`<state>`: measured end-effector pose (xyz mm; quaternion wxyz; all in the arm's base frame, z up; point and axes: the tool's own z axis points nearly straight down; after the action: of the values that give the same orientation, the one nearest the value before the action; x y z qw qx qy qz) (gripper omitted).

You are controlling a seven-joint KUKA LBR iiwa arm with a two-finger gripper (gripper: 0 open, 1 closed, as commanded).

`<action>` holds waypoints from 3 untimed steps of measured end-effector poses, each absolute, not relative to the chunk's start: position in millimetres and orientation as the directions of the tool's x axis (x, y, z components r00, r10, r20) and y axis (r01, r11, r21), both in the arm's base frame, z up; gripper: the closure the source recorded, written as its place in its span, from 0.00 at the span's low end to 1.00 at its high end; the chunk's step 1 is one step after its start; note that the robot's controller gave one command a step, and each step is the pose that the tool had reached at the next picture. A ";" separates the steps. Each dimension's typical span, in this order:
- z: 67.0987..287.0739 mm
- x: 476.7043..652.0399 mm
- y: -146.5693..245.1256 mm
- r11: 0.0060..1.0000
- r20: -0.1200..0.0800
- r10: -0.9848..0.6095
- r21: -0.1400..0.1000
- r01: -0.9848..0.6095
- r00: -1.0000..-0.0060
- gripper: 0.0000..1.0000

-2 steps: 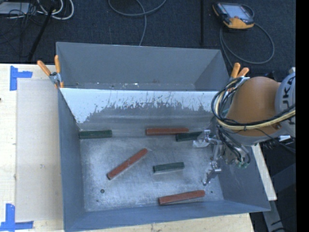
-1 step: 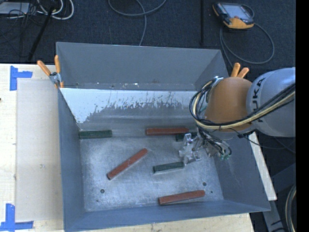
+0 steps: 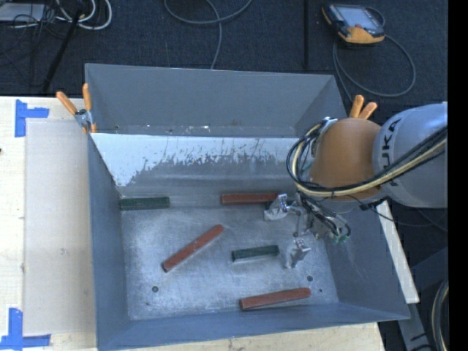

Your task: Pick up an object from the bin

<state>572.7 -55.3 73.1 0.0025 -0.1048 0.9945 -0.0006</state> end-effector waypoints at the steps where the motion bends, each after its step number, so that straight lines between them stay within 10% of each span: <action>1: 75.2 574.2 -54.9 0.978 -0.009 -0.211 -0.003 -0.211 -0.977 1.00; 2: 73.0 572.7 -54.9 0.977 -0.005 -0.212 -0.002 -0.212 -0.977 0.00; 3: 73.1 572.7 -55.0 0.977 -0.005 -0.212 -0.002 -0.212 -0.977 0.00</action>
Offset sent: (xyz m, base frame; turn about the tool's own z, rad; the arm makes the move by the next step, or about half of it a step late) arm 0.0000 0.0000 0.0000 0.0000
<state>572.7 -55.0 73.1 0.0026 -0.1065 0.9943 -0.0007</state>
